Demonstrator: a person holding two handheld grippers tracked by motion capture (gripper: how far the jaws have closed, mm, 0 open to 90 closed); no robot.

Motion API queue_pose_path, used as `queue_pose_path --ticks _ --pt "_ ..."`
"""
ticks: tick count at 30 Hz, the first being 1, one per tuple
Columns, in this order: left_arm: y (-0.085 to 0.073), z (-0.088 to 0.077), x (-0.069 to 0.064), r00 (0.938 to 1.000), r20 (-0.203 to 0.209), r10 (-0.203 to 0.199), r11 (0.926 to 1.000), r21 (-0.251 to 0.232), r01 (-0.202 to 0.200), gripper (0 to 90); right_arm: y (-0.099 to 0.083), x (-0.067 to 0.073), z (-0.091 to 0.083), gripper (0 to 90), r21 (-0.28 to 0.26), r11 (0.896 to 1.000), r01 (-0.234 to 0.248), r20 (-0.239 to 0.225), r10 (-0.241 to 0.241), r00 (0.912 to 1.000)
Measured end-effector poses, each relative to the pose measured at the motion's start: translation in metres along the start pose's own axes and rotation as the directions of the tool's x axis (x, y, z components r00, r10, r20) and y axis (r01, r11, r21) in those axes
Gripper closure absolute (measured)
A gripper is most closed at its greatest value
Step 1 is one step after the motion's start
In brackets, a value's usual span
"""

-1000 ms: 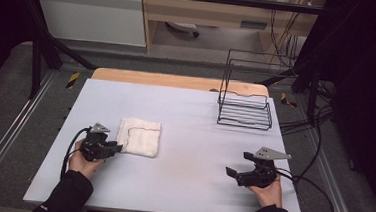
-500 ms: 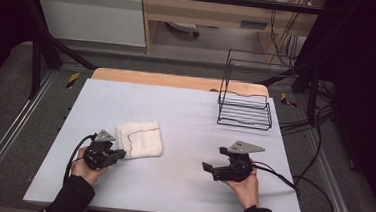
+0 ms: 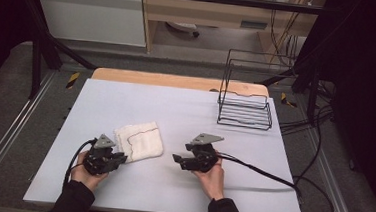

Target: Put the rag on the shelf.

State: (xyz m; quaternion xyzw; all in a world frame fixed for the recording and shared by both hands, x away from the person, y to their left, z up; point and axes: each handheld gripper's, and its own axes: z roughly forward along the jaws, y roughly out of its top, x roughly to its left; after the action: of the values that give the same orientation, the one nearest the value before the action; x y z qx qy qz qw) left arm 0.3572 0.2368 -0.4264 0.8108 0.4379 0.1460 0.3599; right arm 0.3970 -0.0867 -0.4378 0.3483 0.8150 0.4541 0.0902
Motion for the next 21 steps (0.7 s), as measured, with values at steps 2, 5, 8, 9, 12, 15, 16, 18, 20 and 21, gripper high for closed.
queue_pose_path --ticks 2,5,8,9,12,15,16,18,20,21 --pt "0.002 -0.006 0.002 0.9999 -0.009 0.008 0.9996 -0.027 -0.008 63.6 0.003 0.005 0.012 42.6 0.007 1.000 0.005 0.000 -0.005 1.0000" --pt "0.002 -0.012 0.008 0.9996 -0.024 0.018 0.9979 -0.062 -0.020 47.3 0.009 0.012 0.032 51.7 0.016 1.000 0.010 -0.003 -0.010 0.9999" --pt "0.001 -0.013 0.016 0.9997 -0.026 0.005 0.9976 -0.069 -0.007 41.3 0.011 0.015 0.038 56.4 0.007 1.000 -0.012 -0.011 0.012 0.9999" --pt "0.001 -0.013 0.018 0.9996 -0.026 0.003 0.9977 -0.067 -0.004 39.0 0.011 0.014 0.040 58.0 0.002 1.000 -0.023 -0.019 0.023 0.9996" --pt "0.000 -0.011 0.023 0.9999 -0.010 -0.012 0.9977 -0.067 0.011 34.0 0.010 0.015 0.046 62.1 0.012 0.999 -0.034 -0.017 0.034 0.9993" --pt "-0.001 -0.009 0.026 0.9996 0.006 -0.028 0.9976 -0.063 0.029 29.4 0.010 0.016 0.050 66.8 0.018 0.999 -0.035 -0.021 0.036 0.9991" --pt "-0.001 -0.009 0.027 0.9994 0.012 -0.034 0.9972 -0.067 0.035 28.4 0.010 0.017 0.052 69.2 0.027 0.999 -0.028 -0.020 0.029 0.9994" --pt "-0.001 -0.009 0.028 0.9991 0.021 -0.037 0.9971 -0.066 0.039 26.9 0.009 0.019 0.056 80.3 0.028 0.999 -0.023 -0.020 0.023 0.9995" --pt "-0.001 -0.010 0.030 0.9989 0.017 -0.043 0.9964 -0.072 0.044 26.8 0.010 0.020 0.054 84.5 0.029 0.999 -0.021 -0.024 0.022 0.9995" --pt "-0.001 -0.010 0.030 0.9987 0.020 -0.047 0.9961 -0.074 0.048 26.8 0.010 0.020 0.053 85.3 0.034 0.999 -0.018 -0.026 0.019 0.9995"
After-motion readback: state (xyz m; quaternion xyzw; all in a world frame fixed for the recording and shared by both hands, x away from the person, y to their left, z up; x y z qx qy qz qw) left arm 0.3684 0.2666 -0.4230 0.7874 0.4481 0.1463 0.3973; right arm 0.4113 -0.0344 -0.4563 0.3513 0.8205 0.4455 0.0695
